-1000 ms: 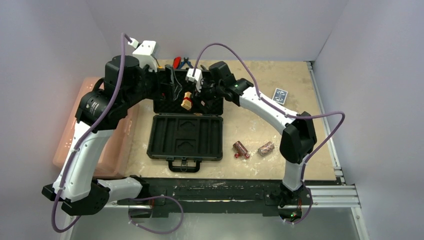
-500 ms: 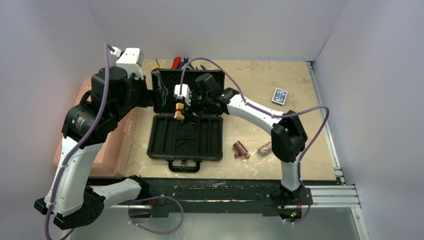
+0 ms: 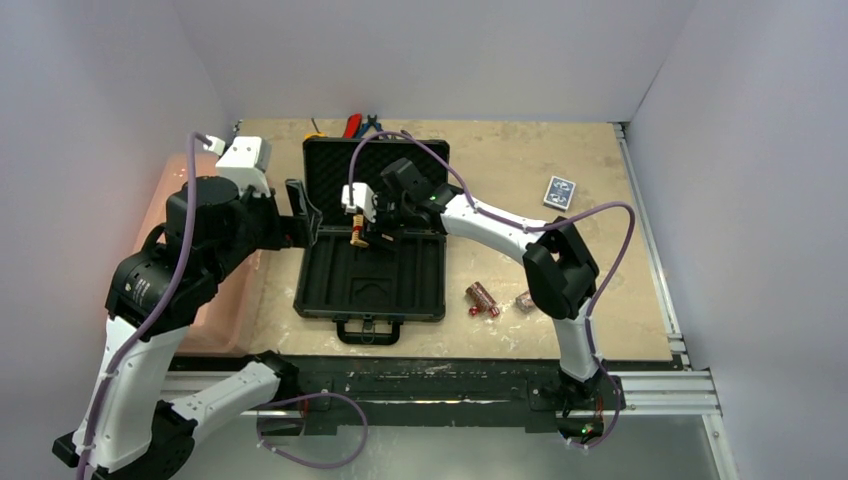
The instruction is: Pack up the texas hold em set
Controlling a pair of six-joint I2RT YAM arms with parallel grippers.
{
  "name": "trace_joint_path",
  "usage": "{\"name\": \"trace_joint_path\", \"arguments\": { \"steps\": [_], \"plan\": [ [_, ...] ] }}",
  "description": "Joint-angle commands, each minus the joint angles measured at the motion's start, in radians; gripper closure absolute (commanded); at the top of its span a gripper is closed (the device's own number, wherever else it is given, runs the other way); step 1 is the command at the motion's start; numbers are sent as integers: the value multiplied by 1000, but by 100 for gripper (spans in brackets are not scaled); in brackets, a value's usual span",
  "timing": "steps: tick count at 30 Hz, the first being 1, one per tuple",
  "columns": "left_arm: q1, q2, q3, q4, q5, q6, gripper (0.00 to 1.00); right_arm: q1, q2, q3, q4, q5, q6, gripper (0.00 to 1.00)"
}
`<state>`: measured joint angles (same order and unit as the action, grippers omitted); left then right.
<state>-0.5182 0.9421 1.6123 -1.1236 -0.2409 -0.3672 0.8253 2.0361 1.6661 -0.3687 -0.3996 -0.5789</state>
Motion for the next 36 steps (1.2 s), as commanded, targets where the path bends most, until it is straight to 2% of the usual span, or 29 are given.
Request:
{"name": "trace_joint_path", "arguments": {
  "steps": [1, 27, 36],
  "plan": [
    [1, -40, -42, -13, 36, -18, 11, 13, -19, 34, 68, 40, -58, 61],
    [1, -125, -159, -45, 90, -17, 11, 48, 27, -10, 49, 85, -50, 62],
    [1, -134, -164, -49, 82, -15, 11, 48, 41, 1, -8, 140, -46, 61]
  ]
}}
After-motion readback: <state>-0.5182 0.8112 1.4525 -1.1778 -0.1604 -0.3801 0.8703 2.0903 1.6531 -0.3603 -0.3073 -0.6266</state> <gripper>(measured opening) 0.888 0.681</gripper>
